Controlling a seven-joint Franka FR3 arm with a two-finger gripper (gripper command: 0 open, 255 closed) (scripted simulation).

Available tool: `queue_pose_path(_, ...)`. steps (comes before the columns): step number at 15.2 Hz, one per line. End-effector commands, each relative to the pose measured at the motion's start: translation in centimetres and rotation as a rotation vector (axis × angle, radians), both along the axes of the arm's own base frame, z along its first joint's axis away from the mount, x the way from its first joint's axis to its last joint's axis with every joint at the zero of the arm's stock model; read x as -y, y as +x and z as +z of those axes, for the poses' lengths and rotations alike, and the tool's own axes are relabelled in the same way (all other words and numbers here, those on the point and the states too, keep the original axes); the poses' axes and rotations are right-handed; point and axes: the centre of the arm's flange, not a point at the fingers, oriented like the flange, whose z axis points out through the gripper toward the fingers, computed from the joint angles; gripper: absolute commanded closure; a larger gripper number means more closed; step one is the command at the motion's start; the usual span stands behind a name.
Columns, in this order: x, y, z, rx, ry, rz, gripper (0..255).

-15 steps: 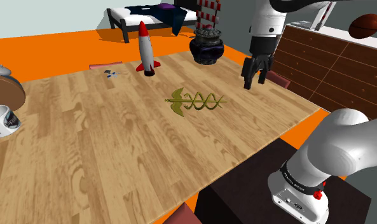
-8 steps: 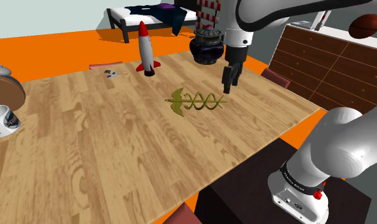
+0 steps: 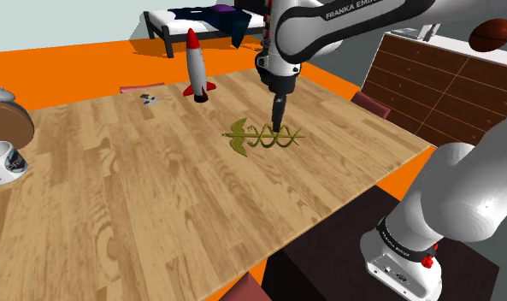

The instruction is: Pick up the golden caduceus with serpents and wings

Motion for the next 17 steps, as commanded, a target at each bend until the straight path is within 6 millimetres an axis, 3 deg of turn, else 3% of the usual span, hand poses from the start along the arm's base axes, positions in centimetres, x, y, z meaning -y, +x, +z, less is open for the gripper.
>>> queue_pose_path(1,-1.8,1.5,-1.2,0.023,0.008,0.095,0)
queue_pose_path(4,-4.6,3.3,-2.5,0.053,0.019,0.226,0)
queue_pose_path(13,-4.6,3.3,-6.5,0.053,0.019,0.226,0)
queue_pose_path(14,-4.6,3.4,-6.5,0.053,0.019,0.226,255)
queue_pose_path(17,-4.6,3.4,-6.5,0.053,0.019,0.226,255)
